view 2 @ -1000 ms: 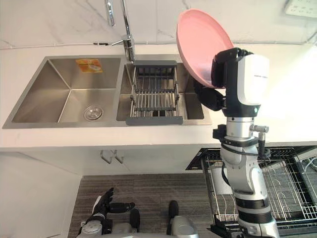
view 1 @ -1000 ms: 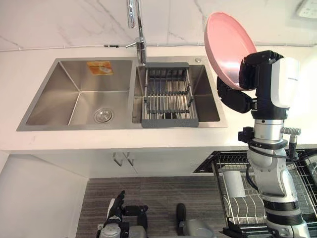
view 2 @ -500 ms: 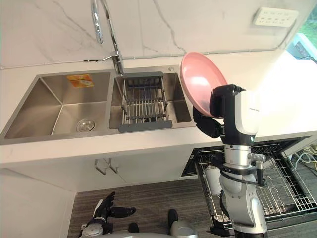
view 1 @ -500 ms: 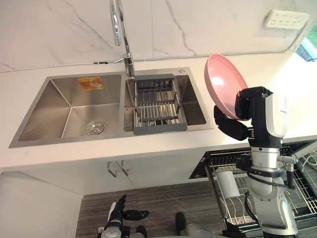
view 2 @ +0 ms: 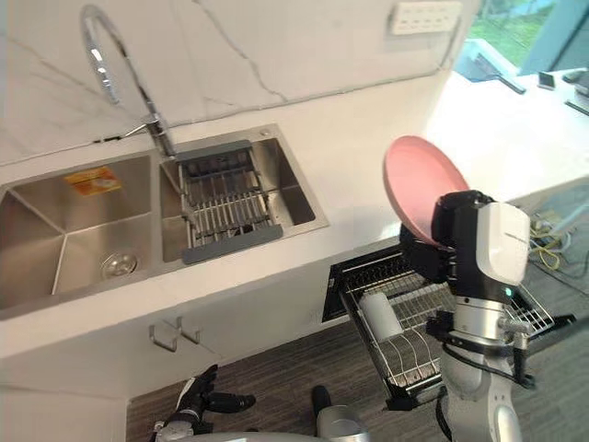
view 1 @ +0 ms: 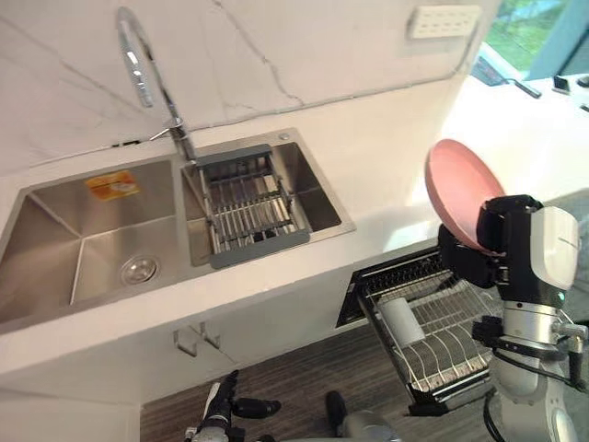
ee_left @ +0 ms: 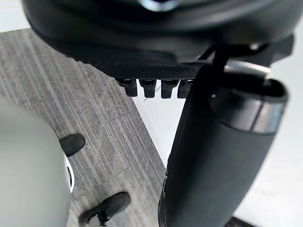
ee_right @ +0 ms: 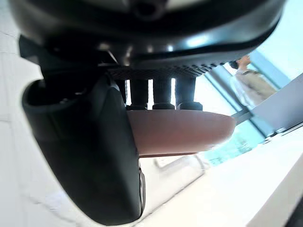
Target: Walk over to the sink, pick up the cup, carry it to the dishwasher, place the cup inside the dishwasher, then close the dishwasher door
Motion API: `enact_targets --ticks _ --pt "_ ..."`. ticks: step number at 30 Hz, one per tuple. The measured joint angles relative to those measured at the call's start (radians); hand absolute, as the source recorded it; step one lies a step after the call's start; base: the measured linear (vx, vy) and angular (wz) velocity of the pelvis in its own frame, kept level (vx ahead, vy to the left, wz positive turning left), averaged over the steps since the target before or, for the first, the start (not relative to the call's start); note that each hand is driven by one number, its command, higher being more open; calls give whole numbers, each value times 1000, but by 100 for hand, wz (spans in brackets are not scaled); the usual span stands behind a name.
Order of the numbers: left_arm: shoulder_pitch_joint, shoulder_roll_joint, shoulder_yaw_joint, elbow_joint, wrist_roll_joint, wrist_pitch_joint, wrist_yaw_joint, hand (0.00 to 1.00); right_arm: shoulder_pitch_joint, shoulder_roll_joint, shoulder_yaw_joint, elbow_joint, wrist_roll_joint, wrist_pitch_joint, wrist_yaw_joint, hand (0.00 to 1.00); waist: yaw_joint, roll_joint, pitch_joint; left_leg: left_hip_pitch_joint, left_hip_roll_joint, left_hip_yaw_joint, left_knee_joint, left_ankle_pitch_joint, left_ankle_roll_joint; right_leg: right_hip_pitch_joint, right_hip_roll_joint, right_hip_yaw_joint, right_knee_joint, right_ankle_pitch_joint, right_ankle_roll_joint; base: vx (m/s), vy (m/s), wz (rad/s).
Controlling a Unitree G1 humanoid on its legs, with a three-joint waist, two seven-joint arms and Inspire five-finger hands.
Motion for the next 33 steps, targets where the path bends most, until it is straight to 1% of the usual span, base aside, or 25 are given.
enact_targets --ticks 4,5,7,8,13,16,17,18,22,25,27,28,29,30,31,33 --pt "2 -8 -3 0 6 -2 -4 100 23 -2 -40 0 0 6 -1 0 -14 20 6 -7 -6 29 21 -17 2 -42 2 29 60 -29 6 -11 32 -26" --pt "2 -10 -20 -1 6 -4 -7 100 23 -3 -58 4 0 6 -1 0 -25 34 13 -9 -13 41 23 -20 5 -62 0 43 90 -44 9 -15 36 -20" --pt "3 -14 -31 -1 6 -9 -16 100 23 -4 -74 22 1 7 -2 0 -41 51 22 -13 -20 47 31 -26 8 -85 -4 49 127 -62 11 -10 30 -12" --pt "3 -17 -33 -1 6 -9 -16 100 22 -5 -80 33 1 7 -2 0 -44 54 24 -16 -21 49 35 -28 8 -93 -5 52 138 -70 10 -2 17 -5" --pt "3 -33 -44 -6 5 -17 -17 100 6 -43 -99 145 3 22 -7 0 -67 94 56 -44 -38 55 57 -36 11 -151 -16 62 211 -104 15 2 6 -3" --pt "3 -49 -49 -13 5 -26 -18 100 -33 -61 -116 231 13 39 -7 0 -71 131 79 -71 -44 54 78 -43 18 -183 -25 63 246 -122 14 0 -3 1" --pt "3 -51 -50 -15 5 -27 -18 100 -44 -62 -121 248 14 42 -7 0 -71 136 83 -79 -45 54 86 -45 20 -191 -27 63 255 -125 14 -9 -16 5" --pt "3 -53 -52 -33 4 -30 -18 100 -75 -65 -130 287 16 51 -8 0 -72 142 107 -89 -47 52 99 -50 24 -201 -30 63 271 -130 14 -16 -18 4" --pt "-6 -57 -58 -51 -8 -43 -17 100 -138 -82 -130 340 52 65 -16 0 -75 149 152 -146 -46 51 143 -65 26 -247 -36 63 294 -131 14 -6 -5 1" --pt "-26 -61 -58 -77 -16 -47 -15 100 -227 -95 -130 389 66 84 -41 0 -79 151 222 -192 -42 61 181 -76 33 -288 -39 63 309 -130 14 -8 -6 -6" --pt "-44 -61 -59 -79 -15 -49 -14 100 -280 -101 -129 414 86 88 -53 0 -78 155 252 -214 -38 74 201 -85 33 -311 -36 68 315 -125 19 12 1 -18" --pt "-48 -61 -59 -80 -15 -49 -14 100 -297 -102 -127 422 90 89 -56 0 -78 153 261 -220 -36 79 206 -88 32 -318 -34 72 315 -121 24 23 2 -22" --pt "-56 -61 -59 -80 -15 -50 -13 100 -320 -103 -126 436 90 90 -59 0 -77 161 267 -229 -33 87 212 -92 29 -327 -30 79 315 -117 27 42 5 -25" --pt "-64 -61 -60 -79 -15 -50 -11 100 -345 -103 -123 454 91 95 -60 0 -72 161 272 -240 -29 97 217 -98 26 -342 -23 90 317 -114 26 85 10 -30" --pt "-68 -61 -64 -80 -15 -50 -9 100 -364 -103 -119 473 91 98 -60 0 -69 161 273 -247 -25 107 219 -103 27 -353 -16 99 319 -106 18 95 13 -29" --pt "-76 -62 -65 -80 -15 -52 -3 100 -395 -104 -101 492 92 108 -61 0 -63 159 281 -246 -21 132 222 -113 24 -366 -4 118 331 -104 18 88 23 -37"
